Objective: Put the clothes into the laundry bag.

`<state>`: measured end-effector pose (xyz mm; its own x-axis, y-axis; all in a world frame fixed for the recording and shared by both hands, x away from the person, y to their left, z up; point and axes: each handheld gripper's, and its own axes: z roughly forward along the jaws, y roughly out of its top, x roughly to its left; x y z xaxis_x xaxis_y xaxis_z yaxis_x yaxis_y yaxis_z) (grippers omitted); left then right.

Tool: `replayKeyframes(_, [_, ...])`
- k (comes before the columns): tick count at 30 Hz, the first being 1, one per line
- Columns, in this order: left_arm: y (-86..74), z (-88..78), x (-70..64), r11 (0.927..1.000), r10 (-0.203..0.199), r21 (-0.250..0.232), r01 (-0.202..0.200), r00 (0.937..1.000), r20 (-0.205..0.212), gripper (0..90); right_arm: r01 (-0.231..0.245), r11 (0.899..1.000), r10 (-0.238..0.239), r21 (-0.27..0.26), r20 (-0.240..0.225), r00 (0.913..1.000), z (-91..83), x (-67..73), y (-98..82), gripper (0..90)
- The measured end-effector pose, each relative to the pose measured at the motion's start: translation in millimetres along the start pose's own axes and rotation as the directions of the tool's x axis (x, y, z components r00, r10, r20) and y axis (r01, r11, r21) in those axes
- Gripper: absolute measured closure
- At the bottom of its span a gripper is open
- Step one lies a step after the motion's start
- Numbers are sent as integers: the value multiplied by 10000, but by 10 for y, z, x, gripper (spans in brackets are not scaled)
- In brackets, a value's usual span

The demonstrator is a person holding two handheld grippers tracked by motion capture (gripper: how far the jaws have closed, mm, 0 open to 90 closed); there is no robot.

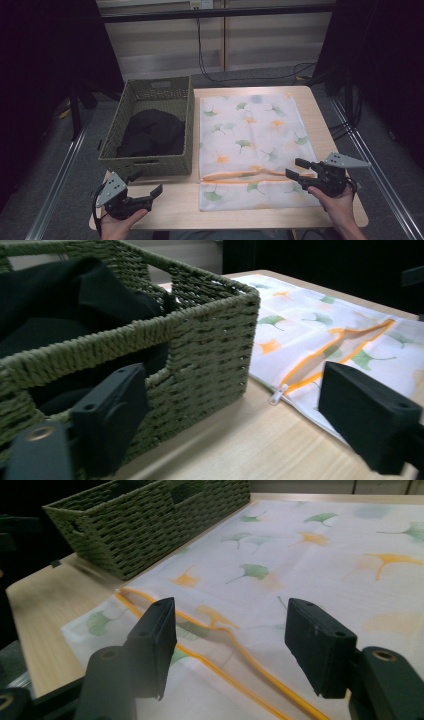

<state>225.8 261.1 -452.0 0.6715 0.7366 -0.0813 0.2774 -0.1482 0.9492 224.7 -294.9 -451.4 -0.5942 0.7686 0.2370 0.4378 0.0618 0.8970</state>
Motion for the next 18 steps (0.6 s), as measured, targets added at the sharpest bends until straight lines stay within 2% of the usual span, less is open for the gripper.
replayKeyframes(1, [-1,-1,-14,10000,39,2,-39,9999,-146,173,-7,10000,8,83,-187,9998,3,-5,11,372])
replayKeyframes(2, [3,-5,-21,9996,239,182,-236,9996,-165,173,47,9999,-43,157,-274,9996,8,-5,19,372])
replayKeyframes(5, [13,-13,-49,9991,363,225,-360,9993,-100,179,108,9997,-101,231,-307,9995,19,-7,24,372])
replayKeyframes(6, [14,-23,-58,9985,473,280,-469,9988,-141,179,12,9994,4,344,-466,9989,40,-19,24,372])
replayKeyframes(7, [14,-23,-58,9985,473,280,-469,9988,-141,179,12,9994,4,344,-466,9989,40,-19,24,372])
replayKeyframes(8, [12,-18,-57,9976,502,474,-495,9987,-132,179,-7,9990,29,451,-500,9987,53,-27,22,372])
replayKeyframes(9, [6,-9,-54,9967,451,687,-425,9983,-371,147,12,9979,32,646,-676,9977,87,-34,19,380])
replayKeyframes(10, [-1,2,-28,9966,228,798,-206,9994,-272,128,55,9972,6,746,-806,9967,99,-30,20,385])
replayKeyframes(13, [6,-8,-20,9964,248,816,-220,9991,-332,145,61,9958,34,910,-1042,9945,132,-15,25,384])
replayKeyframes(14, [14,-23,-23,9966,364,745,-343,9989,-282,145,119,9956,-9,934,-1164,9932,144,-6,27,384])
replayKeyframes(18, [17,-51,-33,9974,285,676,-265,9992,-284,175,41,9952,90,974,-1337,9910,170,10,34,397])
